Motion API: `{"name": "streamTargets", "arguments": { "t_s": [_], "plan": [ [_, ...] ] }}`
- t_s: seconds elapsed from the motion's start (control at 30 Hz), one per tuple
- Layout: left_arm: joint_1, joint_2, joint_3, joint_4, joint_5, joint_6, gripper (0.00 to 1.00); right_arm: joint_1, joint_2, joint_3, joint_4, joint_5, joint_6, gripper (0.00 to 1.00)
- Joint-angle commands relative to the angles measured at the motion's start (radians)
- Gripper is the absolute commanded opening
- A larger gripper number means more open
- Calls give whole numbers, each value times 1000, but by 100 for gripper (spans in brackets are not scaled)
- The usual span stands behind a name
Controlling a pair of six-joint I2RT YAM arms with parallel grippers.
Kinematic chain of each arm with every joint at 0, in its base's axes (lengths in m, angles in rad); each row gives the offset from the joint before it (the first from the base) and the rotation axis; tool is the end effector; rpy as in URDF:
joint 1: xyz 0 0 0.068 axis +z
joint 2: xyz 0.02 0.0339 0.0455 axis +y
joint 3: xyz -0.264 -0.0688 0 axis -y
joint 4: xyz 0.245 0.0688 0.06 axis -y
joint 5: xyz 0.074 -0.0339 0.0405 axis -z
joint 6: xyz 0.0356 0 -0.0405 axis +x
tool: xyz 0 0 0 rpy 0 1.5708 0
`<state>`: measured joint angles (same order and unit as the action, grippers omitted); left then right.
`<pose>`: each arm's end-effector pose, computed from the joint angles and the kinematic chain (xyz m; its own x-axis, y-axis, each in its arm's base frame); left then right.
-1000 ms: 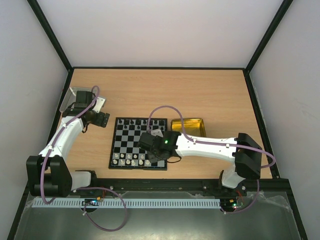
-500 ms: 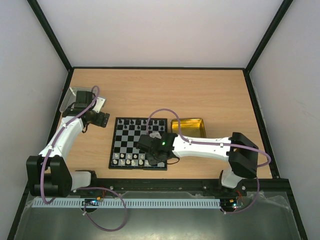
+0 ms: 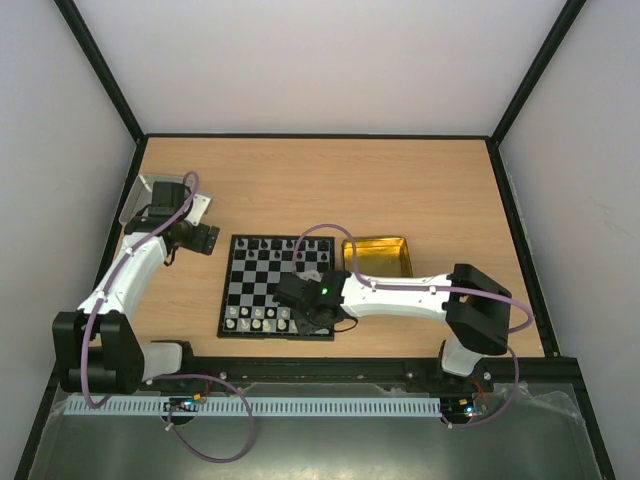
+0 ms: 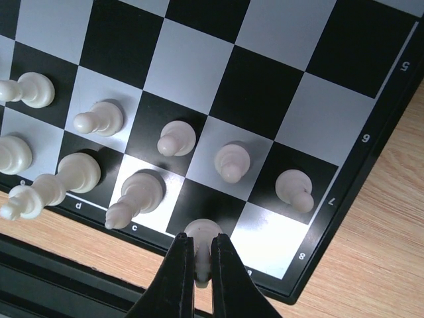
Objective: Set up the chess pieces on the board
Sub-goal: Place the chess piece on the chessboard.
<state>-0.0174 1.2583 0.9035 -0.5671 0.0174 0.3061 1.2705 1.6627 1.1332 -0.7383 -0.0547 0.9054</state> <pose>0.2556 -0.0051 0.2485 -0.7512 0.3144 -0.5804 0.2667 0.9489 0.1689 0.0924 0.3050 0.1999 -0.9284 -0.3428 -0.1432 -0.3697 0.8900 0.2669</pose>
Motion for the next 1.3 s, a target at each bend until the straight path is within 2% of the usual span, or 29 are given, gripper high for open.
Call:
{"name": "streamTargets", "arguments": {
  "t_s": [0.0,0.47,0.6,0.9,1.27],
  "plan": [
    [-4,-6,5,-5,-5,-4,93,7,22,-19,30,4,-1,2],
    [-4,-7,-2,-4,-11,-2,93,7,47,-24,42,9,-2,2],
    [-4,-6,-1,-4,-11,-2,93,7,49,-23,43,3,-2,12],
    [-2,-9,-3,-5,-16,1,93,7,51,-17,39,10,-4,12],
    [-3,-9,7,-10,-14,2,93,7,31,89,-71,76,-12,15]
  ]
}}
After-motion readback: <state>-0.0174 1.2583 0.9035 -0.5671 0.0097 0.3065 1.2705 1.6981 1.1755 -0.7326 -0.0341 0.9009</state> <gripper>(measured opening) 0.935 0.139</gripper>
